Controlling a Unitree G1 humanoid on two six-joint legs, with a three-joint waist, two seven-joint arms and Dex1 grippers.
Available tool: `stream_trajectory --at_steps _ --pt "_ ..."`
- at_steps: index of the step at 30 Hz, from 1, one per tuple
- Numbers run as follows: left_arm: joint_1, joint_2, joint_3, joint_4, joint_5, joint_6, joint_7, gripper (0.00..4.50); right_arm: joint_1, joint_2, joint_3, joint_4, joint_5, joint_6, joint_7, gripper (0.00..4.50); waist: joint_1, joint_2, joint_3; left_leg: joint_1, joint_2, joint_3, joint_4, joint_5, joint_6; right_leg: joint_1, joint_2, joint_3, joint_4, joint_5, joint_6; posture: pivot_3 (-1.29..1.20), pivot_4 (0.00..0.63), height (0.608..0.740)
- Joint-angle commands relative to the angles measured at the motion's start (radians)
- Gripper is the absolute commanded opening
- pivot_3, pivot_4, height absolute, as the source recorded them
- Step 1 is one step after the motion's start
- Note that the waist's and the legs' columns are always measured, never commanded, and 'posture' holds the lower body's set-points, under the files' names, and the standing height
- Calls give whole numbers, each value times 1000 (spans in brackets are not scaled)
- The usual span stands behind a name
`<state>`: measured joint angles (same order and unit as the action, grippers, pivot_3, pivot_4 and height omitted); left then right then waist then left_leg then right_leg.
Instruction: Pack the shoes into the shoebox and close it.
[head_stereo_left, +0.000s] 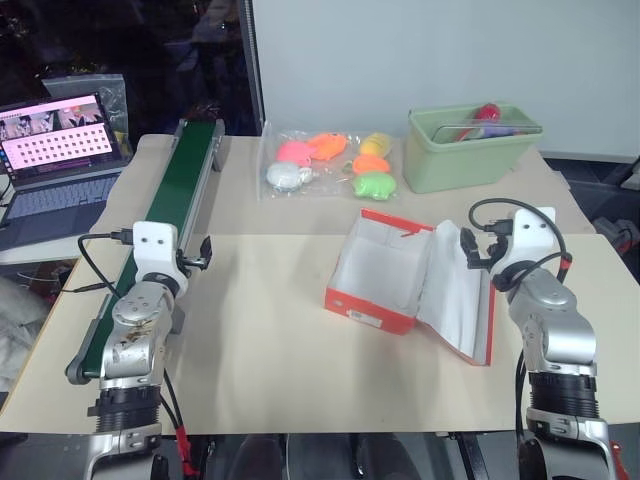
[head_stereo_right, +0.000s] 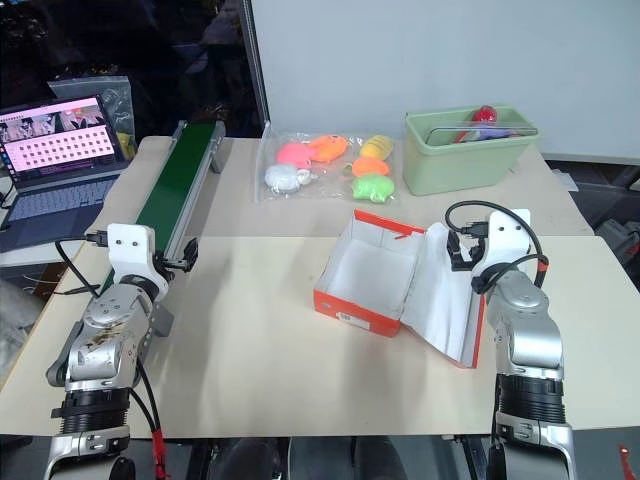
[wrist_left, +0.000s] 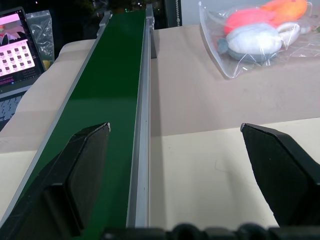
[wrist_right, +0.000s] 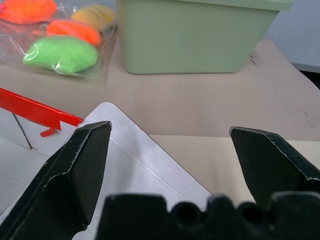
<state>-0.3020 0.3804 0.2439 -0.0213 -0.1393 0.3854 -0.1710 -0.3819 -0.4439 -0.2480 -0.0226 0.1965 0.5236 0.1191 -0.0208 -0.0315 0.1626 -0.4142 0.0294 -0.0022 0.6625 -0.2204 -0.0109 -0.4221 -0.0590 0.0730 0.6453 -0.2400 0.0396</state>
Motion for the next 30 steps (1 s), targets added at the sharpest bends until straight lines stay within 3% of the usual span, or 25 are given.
stream_trajectory --at_steps 1,9,14,20,30 --pt "-9 23 0 -11 26 -33 5 4500 -8 0 -14 -23 -12 -33 -5 4461 0 0 0 0 0 0 0 0 0 0 0 0 0 0 0 0 150 729" --pt "-2 29 -6 -20 46 -34 10 4500 -42 53 165 -297 210 63 286 4461 -22 0 0 0 1 -1 0 0 0 0 1 0 1 0 0 0 150 729" --pt "17 16 -1 -41 29 -22 6 4500 -28 -29 294 -449 369 154 540 4461 -17 0 0 0 0 -1 0 0 0 0 0 -1 0 0 0 0 150 729" --pt "72 36 63 -100 1 10 11 4500 -57 -39 342 -408 330 137 557 4461 -17 0 0 0 0 -2 1 0 0 1 0 -2 0 0 0 0 150 729" --pt "149 155 184 -94 -57 133 -53 4500 -60 -20 427 -408 341 120 654 4461 -19 -1 0 1 1 -1 0 0 0 0 0 -2 1 0 0 0 150 729"
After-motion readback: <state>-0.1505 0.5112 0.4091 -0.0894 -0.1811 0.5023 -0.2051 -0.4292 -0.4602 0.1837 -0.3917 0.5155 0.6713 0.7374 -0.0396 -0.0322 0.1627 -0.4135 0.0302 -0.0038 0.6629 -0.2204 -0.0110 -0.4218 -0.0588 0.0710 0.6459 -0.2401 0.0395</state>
